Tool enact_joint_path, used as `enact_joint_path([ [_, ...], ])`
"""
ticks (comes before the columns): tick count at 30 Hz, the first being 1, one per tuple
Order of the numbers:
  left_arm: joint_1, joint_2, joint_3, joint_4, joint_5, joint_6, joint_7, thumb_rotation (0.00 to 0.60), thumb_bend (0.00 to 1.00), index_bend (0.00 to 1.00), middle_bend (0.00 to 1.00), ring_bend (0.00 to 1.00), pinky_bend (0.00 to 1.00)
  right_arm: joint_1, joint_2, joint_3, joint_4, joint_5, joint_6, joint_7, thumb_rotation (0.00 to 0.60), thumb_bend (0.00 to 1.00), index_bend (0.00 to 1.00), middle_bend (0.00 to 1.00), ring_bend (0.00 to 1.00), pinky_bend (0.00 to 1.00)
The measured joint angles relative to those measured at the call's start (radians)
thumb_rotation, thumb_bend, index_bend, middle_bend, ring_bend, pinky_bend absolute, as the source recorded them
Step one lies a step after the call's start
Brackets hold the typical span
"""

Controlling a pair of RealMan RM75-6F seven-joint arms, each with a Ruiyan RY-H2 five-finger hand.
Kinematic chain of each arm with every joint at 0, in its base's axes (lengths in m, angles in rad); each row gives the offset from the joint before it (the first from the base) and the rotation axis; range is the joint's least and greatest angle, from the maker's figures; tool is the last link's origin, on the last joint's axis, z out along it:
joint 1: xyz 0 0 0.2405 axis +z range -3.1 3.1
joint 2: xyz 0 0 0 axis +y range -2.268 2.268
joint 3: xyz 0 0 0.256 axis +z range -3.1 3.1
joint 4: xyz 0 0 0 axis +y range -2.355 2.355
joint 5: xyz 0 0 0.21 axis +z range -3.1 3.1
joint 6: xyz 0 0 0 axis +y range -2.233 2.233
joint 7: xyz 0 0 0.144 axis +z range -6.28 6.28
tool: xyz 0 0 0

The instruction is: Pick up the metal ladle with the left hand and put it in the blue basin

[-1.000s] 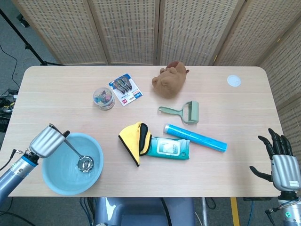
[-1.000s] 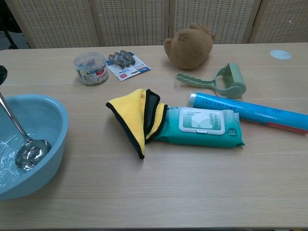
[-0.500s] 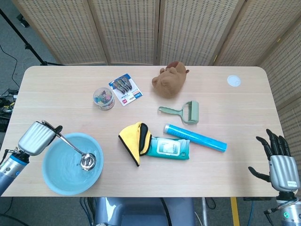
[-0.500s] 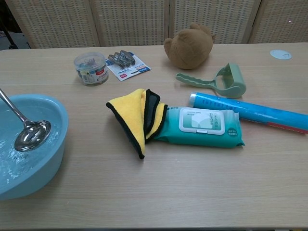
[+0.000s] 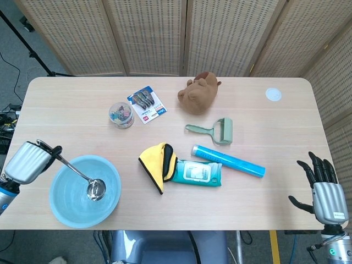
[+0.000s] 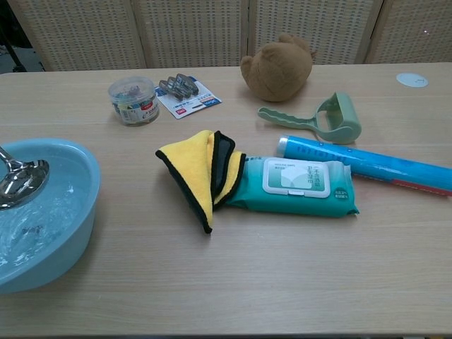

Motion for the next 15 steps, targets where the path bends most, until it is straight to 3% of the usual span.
enact_joint_path([
  [15, -0.012, 0.044, 0.012, -0.043, 0.006, -0.08, 0.059, 0.6, 0.45, 0.94, 0.96, 0.93, 0.98, 0.0, -0.001, 0.003, 0.002, 0.002, 0.002, 0.001, 0.6, 0.0, 0.15, 0.0, 0.0, 0.0],
])
